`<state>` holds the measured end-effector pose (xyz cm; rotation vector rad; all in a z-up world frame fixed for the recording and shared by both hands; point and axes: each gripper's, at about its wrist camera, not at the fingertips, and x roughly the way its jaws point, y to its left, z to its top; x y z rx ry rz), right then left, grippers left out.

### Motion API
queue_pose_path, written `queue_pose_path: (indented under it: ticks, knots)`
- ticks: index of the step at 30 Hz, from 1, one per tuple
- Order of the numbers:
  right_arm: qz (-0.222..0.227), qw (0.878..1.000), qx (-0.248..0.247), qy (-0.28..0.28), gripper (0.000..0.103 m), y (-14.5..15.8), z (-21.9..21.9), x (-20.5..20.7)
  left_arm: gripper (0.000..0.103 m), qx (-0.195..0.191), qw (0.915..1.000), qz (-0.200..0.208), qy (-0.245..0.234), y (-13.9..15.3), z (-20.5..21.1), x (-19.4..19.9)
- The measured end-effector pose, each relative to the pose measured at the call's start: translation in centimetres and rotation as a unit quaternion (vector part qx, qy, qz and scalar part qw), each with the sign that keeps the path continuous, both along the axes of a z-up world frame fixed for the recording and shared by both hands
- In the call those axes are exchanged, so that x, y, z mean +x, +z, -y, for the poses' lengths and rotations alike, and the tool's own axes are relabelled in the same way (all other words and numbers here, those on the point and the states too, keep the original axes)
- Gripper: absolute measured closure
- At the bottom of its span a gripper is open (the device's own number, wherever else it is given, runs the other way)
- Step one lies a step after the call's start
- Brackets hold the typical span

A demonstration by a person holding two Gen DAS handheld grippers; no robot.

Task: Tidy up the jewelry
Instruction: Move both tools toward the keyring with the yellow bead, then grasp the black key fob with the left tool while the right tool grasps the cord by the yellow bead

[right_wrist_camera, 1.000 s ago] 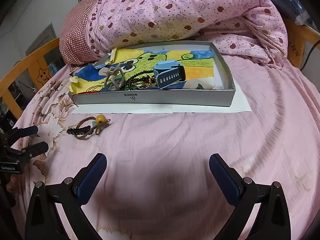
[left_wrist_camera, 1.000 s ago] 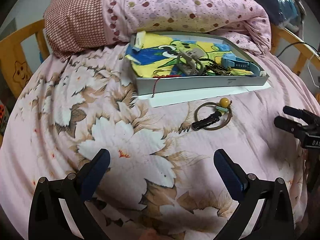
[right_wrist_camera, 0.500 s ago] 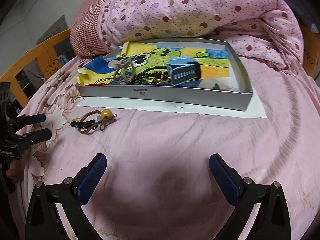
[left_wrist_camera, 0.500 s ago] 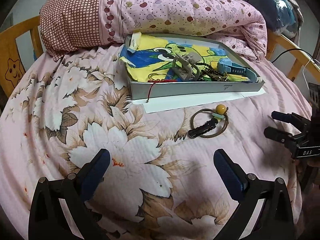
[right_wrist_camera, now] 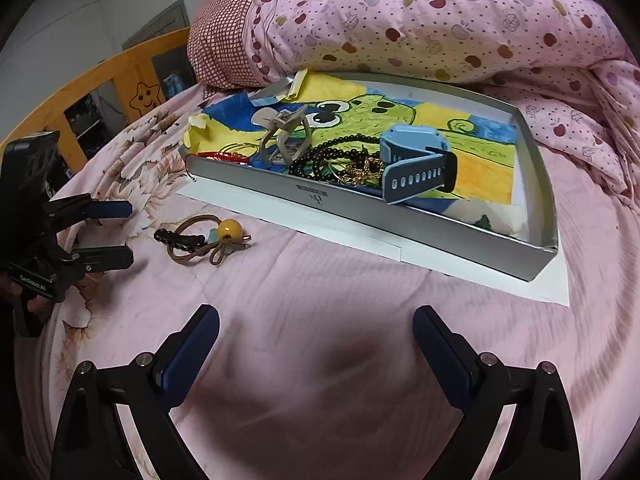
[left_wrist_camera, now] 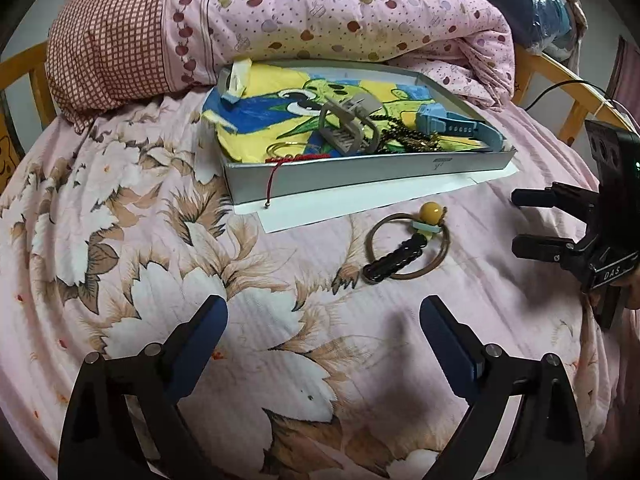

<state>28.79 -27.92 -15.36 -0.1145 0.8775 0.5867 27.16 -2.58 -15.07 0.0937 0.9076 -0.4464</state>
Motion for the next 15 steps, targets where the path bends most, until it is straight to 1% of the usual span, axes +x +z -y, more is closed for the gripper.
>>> queue_pose_path:
  ticks: [6, 7, 8, 9, 11, 13, 15]
  knots:
    - [-0.001, 1.000, -0.008, 0.010, 0.010, -0.5, -0.7, 0.1, 0.009, -0.013, 0.9998, -0.007, 0.016, -0.1, -0.4, 0.4]
    - [0.000, 1.000, -0.009, 0.012, 0.011, -0.5, -0.8, 0.1, 0.010, -0.016, 0.9996, -0.009, 0.019, -0.1, -0.5, 0.5]
    - [0.002, 1.000, -0.011, 0.013, 0.012, -0.5, -0.9, 0.2, 0.014, -0.019, 0.9995, -0.010, 0.021, -0.2, -0.5, 0.5]
    - [0.004, 1.000, -0.012, 0.014, 0.014, -0.5, -1.1, 0.3, 0.017, -0.020, 0.9995, -0.012, 0.022, -0.2, -0.5, 0.5]
    - [0.006, 1.000, -0.012, 0.017, 0.019, -0.5, -1.4, 0.5, 0.020, -0.025, 0.9993, -0.015, 0.025, -0.3, -0.5, 0.5]
    - [0.008, 1.000, -0.014, 0.023, 0.028, -0.4, -1.7, 0.8, 0.022, -0.029, 0.9991, -0.014, 0.027, -0.3, -0.4, 0.5]
    - [0.011, 0.999, -0.018, 0.033, 0.029, -0.4, -2.3, 0.9, 0.025, -0.036, 0.9990, -0.012, 0.025, -0.3, -0.3, 0.5]
